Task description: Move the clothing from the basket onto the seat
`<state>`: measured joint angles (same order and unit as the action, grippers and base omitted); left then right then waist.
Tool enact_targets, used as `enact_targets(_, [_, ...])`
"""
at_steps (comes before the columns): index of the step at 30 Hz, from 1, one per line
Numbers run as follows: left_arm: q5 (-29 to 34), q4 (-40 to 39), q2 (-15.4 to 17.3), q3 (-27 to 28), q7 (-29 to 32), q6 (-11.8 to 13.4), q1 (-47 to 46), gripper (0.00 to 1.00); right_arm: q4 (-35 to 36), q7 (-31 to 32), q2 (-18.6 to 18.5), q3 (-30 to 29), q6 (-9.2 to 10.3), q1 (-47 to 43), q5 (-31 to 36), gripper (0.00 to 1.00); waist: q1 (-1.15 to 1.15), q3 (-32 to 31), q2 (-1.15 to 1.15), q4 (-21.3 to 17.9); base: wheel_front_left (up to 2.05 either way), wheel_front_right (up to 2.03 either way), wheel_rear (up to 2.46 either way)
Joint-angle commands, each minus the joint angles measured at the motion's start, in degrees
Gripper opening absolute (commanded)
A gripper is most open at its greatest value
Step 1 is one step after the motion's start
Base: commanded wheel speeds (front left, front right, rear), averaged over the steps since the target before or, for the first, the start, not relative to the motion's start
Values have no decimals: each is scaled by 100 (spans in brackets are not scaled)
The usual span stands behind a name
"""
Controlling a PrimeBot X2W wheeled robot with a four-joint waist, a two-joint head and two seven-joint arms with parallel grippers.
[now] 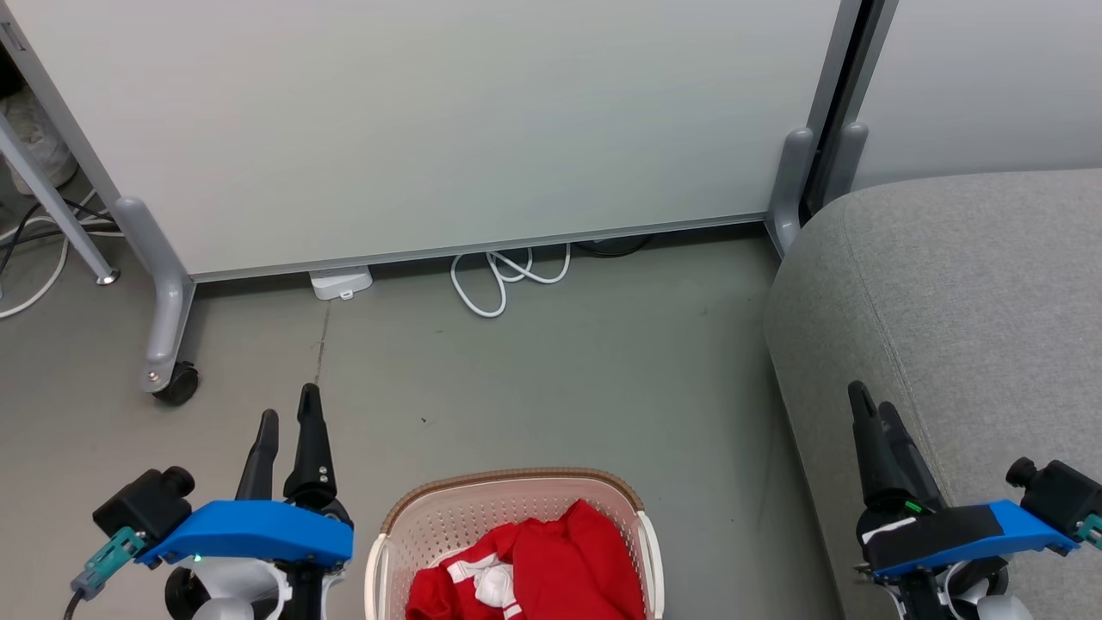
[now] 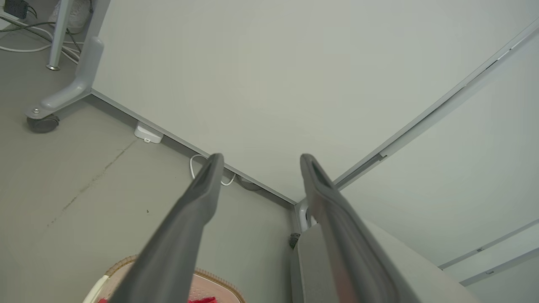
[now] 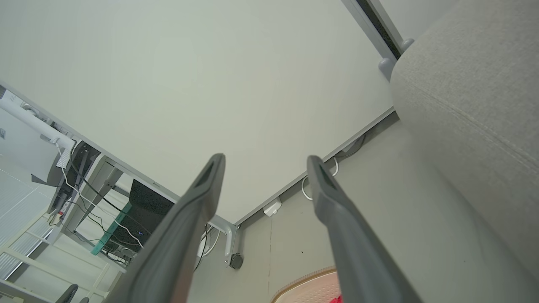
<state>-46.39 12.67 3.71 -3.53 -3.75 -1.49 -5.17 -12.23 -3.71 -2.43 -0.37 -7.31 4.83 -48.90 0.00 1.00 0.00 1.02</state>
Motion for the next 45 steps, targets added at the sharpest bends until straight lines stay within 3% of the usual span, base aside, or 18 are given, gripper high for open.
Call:
enact_targets(1, [185,-87,69,-64,-62,29,-195,100,86,-67,-36,24,-14,156,190,100,0,4,0,4,0,0,0])
enact_targets(45, [2865,128,339,-892,-751,469,-403,100,-25,-757,-54,290,-19,320,3073,100,0,111,0,142,0,0,0])
